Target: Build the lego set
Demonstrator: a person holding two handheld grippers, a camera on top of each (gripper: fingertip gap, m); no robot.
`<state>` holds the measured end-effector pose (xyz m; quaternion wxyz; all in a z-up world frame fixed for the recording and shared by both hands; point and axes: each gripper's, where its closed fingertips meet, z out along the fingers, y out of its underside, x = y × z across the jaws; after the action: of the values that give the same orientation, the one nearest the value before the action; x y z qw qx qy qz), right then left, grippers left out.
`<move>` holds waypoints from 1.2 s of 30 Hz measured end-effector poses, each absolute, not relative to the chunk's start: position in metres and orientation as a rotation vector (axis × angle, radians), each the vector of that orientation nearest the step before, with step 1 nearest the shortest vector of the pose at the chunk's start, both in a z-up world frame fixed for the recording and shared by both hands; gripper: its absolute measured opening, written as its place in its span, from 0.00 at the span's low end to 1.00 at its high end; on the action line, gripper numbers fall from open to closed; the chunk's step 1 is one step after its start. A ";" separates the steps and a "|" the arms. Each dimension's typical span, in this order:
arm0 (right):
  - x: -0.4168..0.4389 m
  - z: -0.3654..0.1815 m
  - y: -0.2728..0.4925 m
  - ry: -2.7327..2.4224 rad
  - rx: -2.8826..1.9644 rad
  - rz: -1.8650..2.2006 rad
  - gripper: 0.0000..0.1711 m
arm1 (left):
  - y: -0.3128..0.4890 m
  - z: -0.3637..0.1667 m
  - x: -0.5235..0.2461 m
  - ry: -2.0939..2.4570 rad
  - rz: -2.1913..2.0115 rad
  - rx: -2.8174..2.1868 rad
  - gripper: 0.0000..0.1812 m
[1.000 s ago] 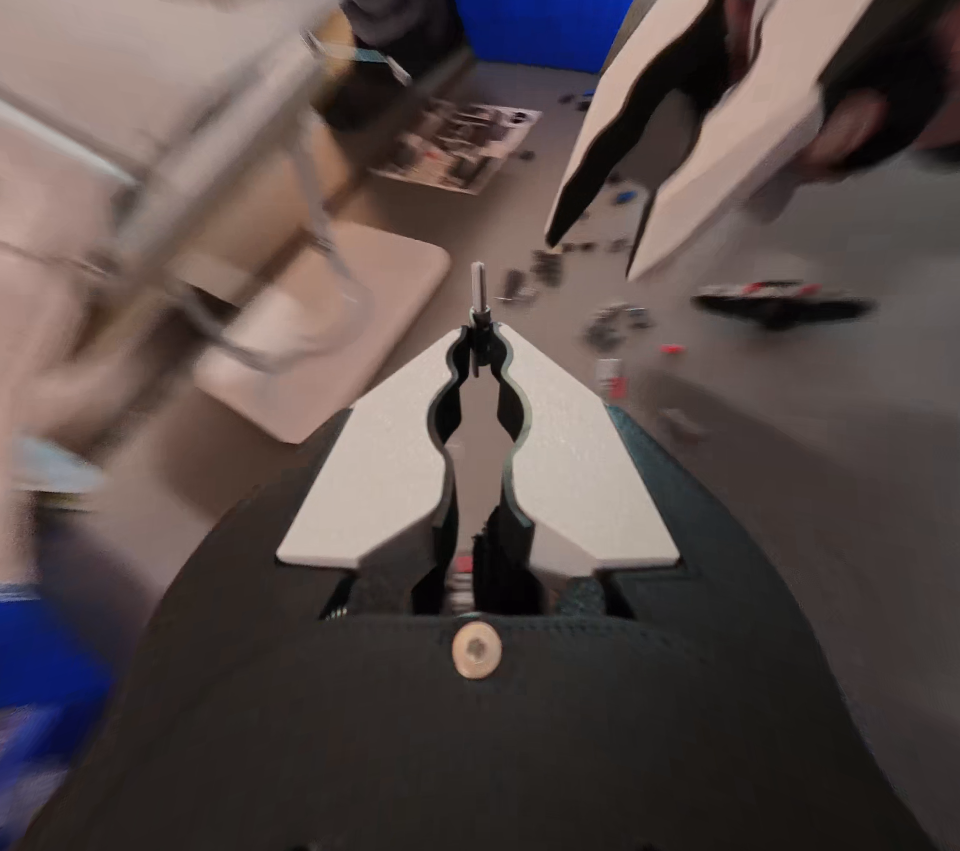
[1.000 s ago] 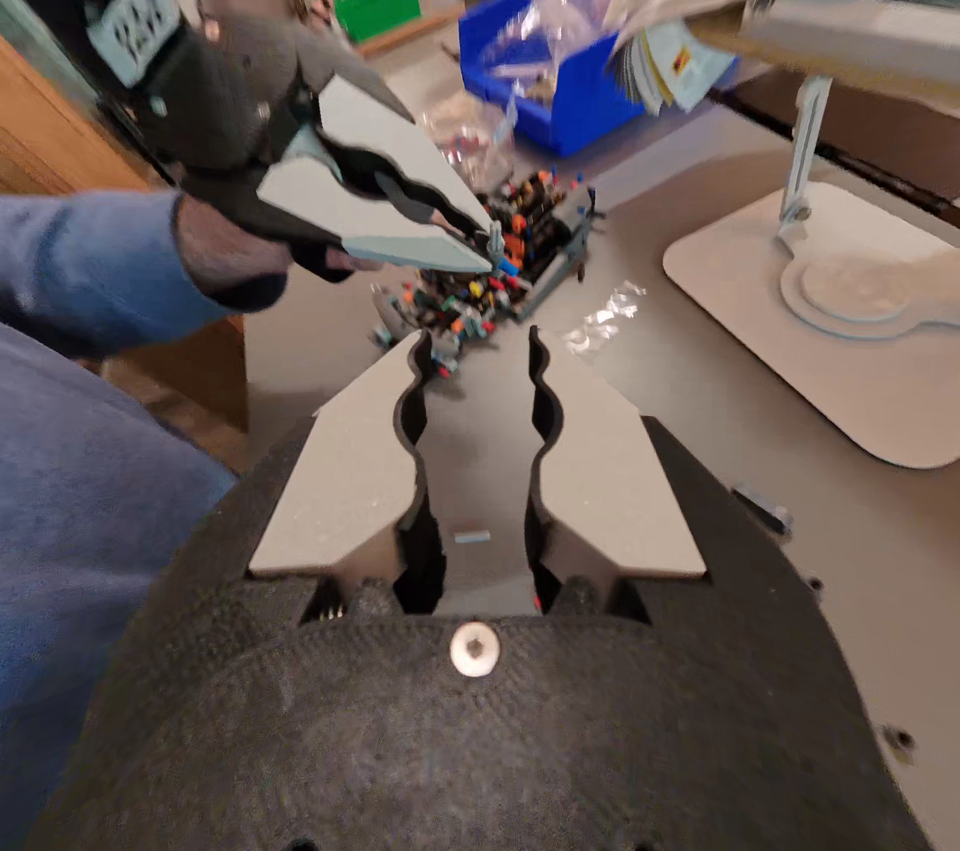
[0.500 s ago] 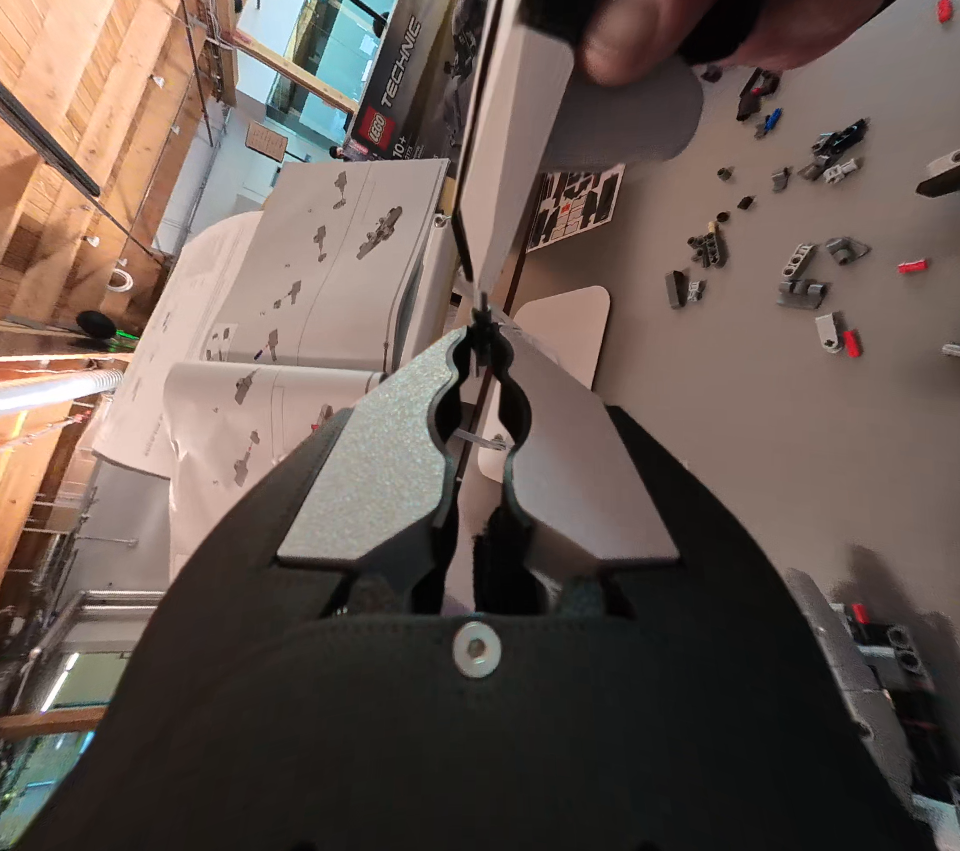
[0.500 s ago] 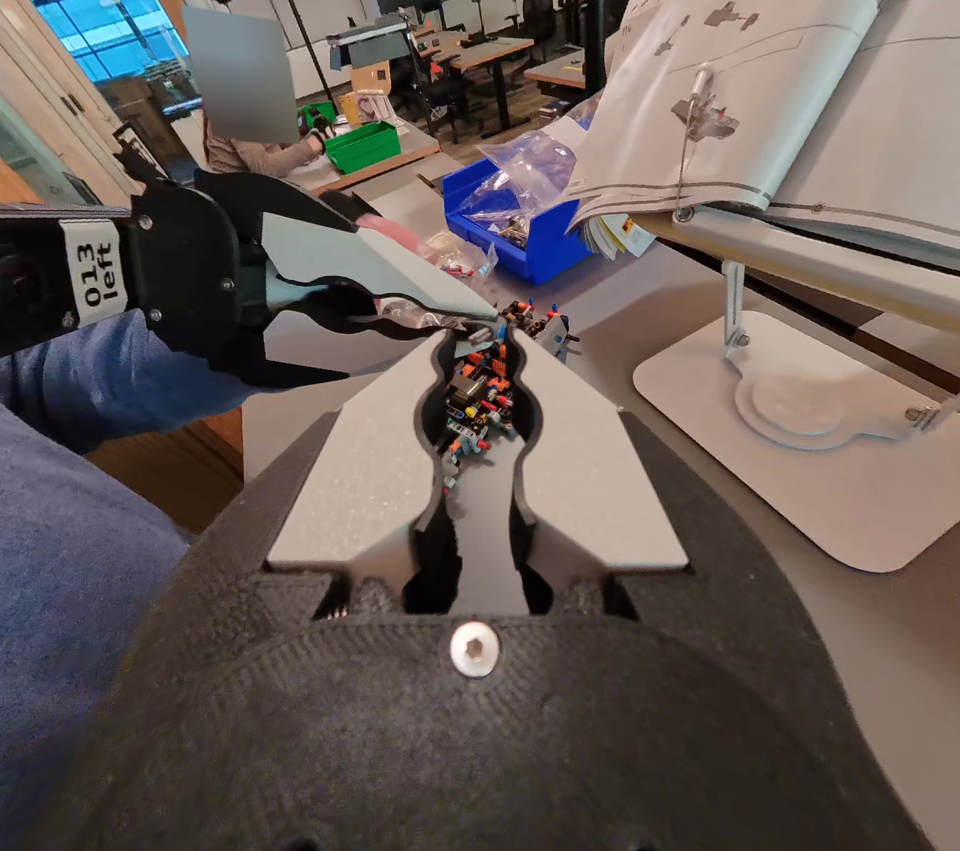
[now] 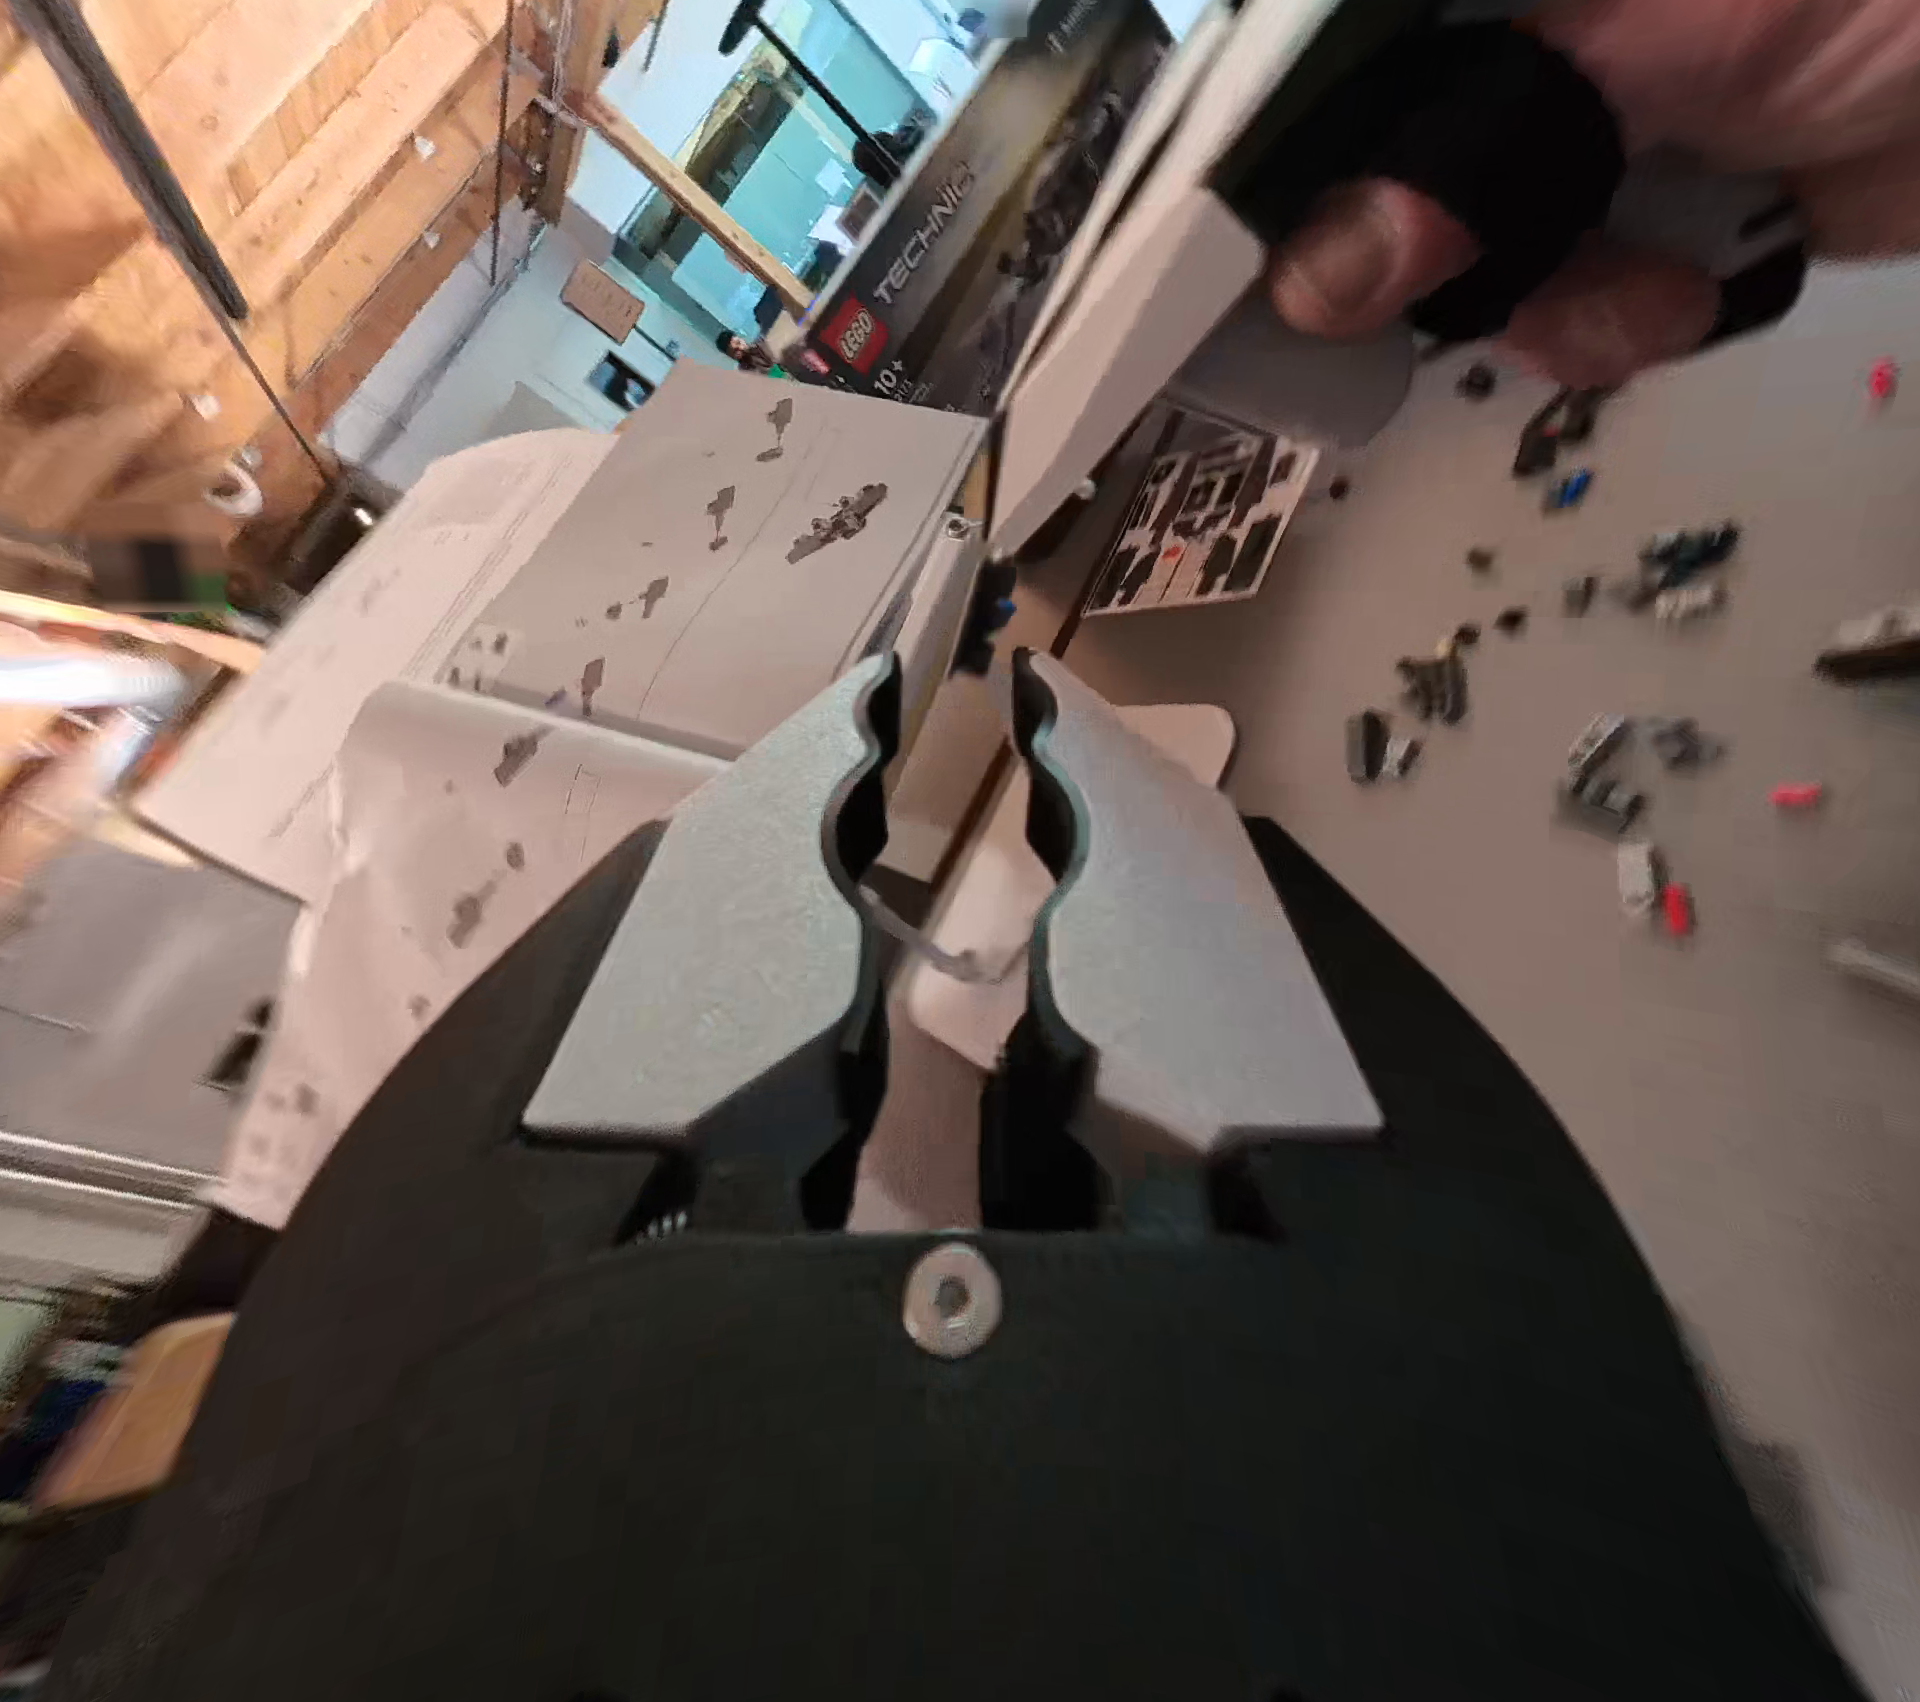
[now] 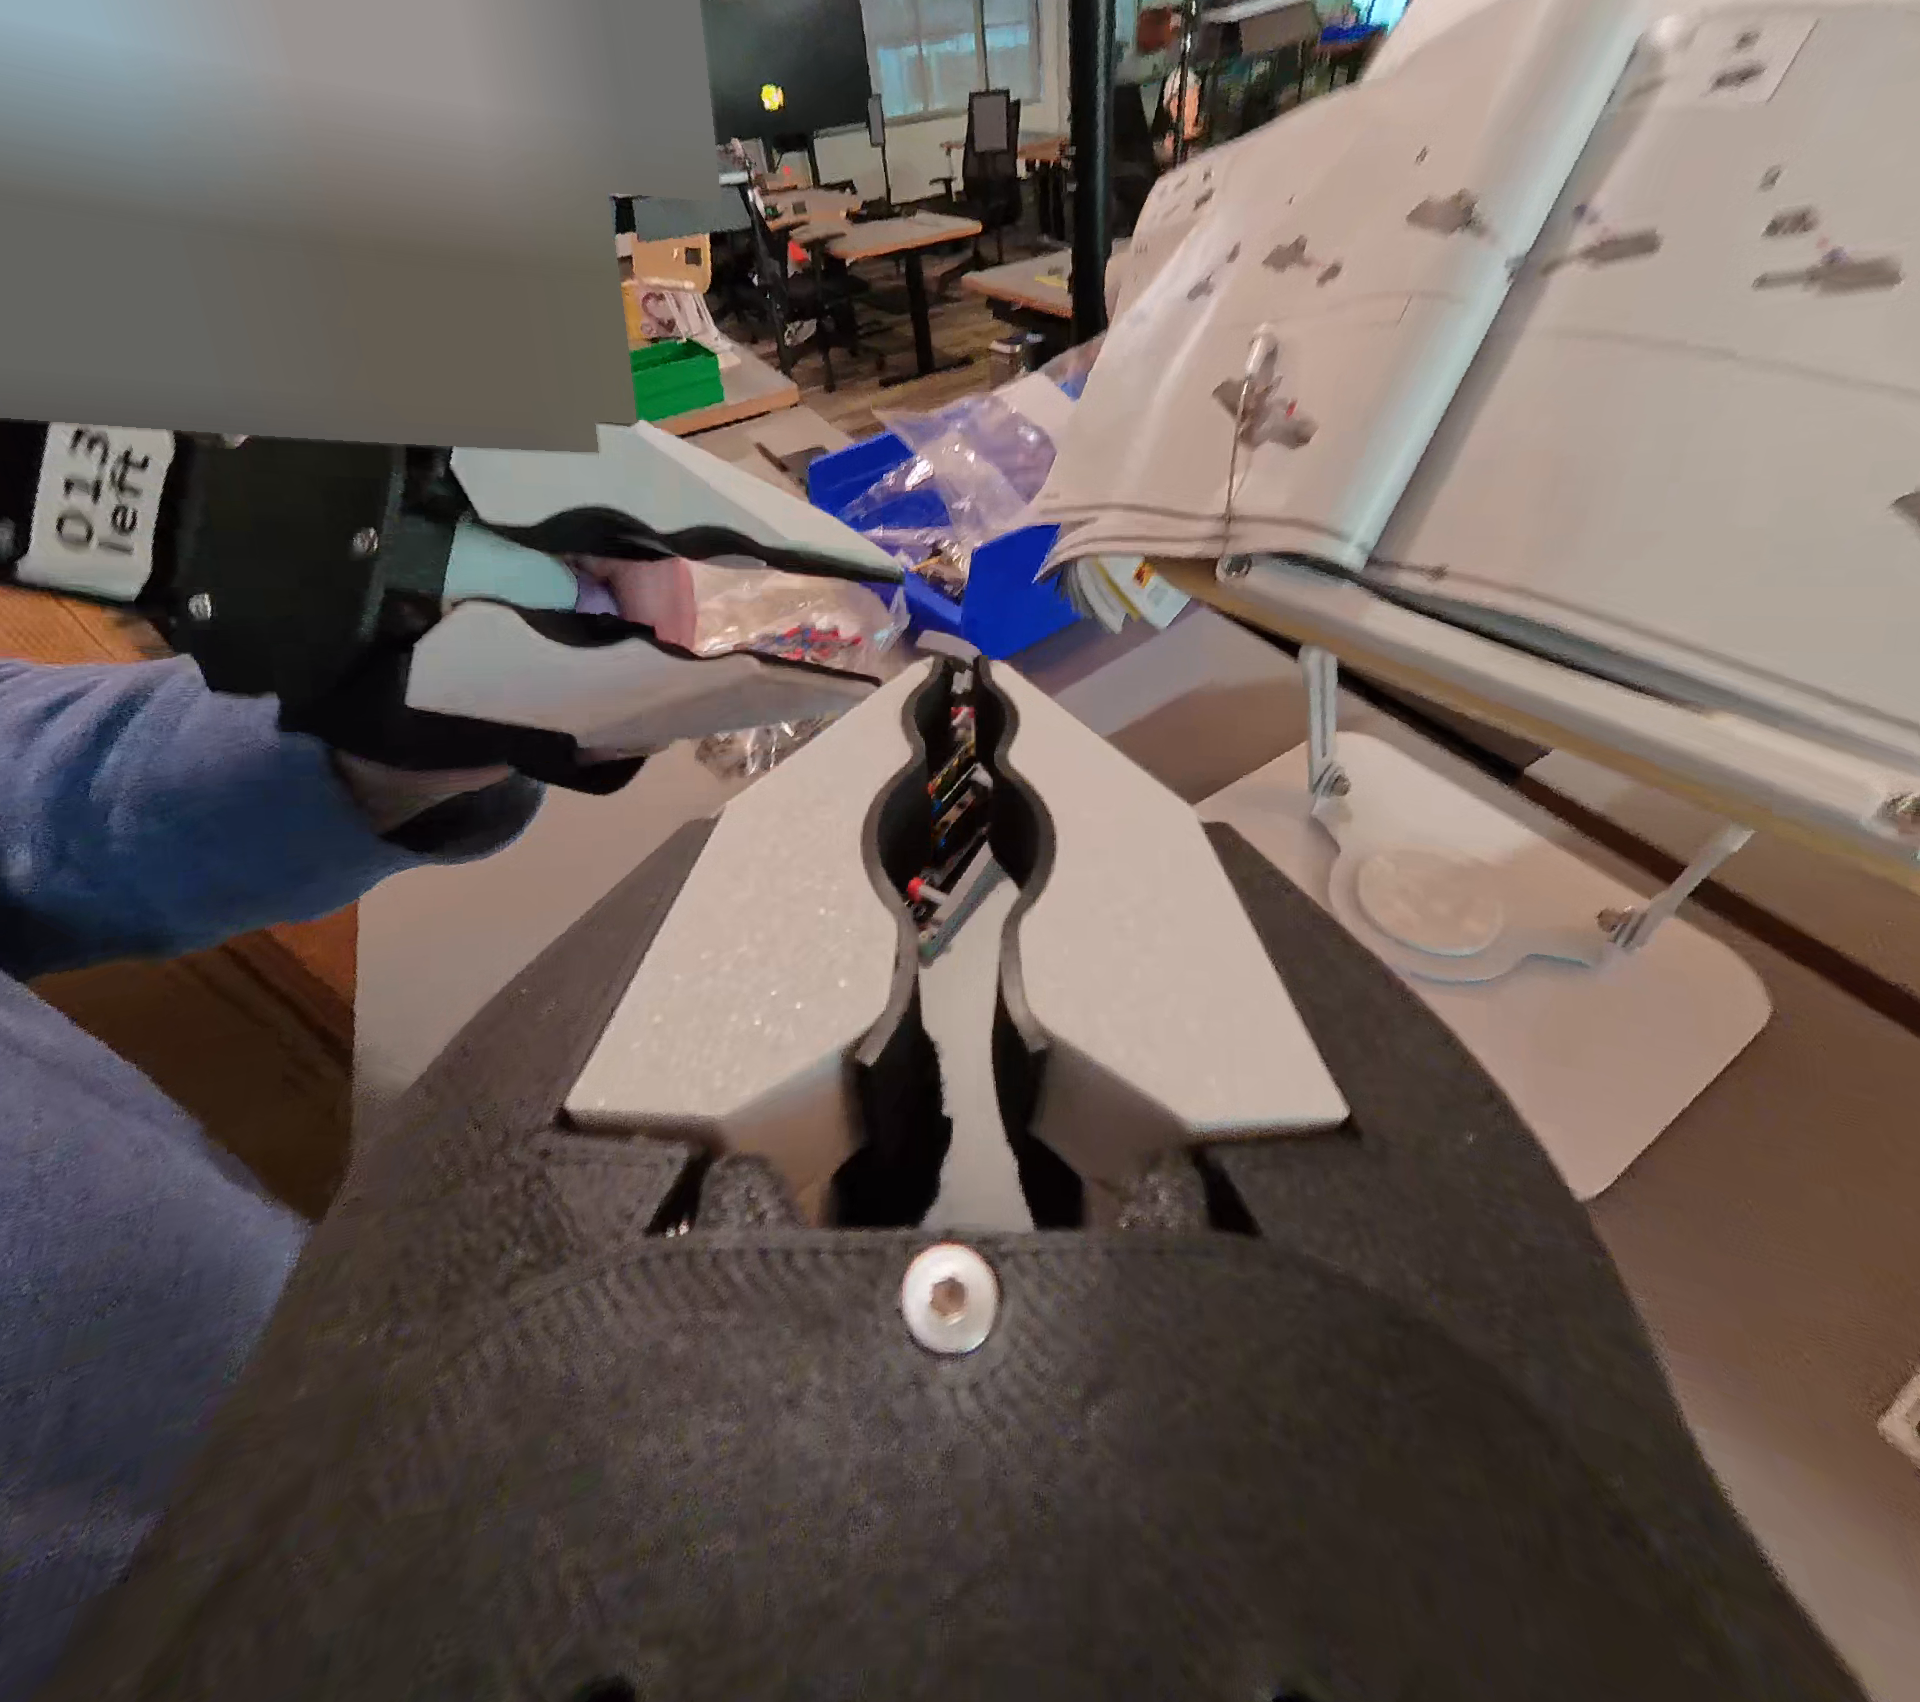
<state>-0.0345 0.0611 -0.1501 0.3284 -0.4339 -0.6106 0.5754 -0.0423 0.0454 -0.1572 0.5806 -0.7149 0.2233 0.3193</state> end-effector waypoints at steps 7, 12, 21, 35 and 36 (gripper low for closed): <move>-0.029 -0.120 0.054 -1.566 -0.866 1.384 0.01 | 0.032 -0.145 -0.052 -0.076 -0.187 -1.612 0.12; -0.028 -0.114 0.041 -1.583 -0.696 1.226 0.01 | 0.034 -0.138 -0.048 -0.263 -0.753 -1.420 0.13; -0.023 -0.121 0.032 -1.611 -0.569 1.056 0.01 | 0.040 -0.124 -0.030 -0.316 -1.148 -1.189 0.13; -0.006 -0.128 0.043 -1.939 -0.455 1.189 0.25 | 0.042 -0.128 -0.015 -0.146 -1.226 -1.368 0.03; -0.004 -0.131 0.042 -1.995 -0.397 1.165 0.26 | 0.041 -0.130 -0.012 -0.120 -1.251 -1.398 0.03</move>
<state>-0.0039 0.0422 -0.1307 0.3881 -0.1562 -0.7844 0.4580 -0.0118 0.0407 -0.1299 0.5898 -0.6006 -0.0514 -0.5374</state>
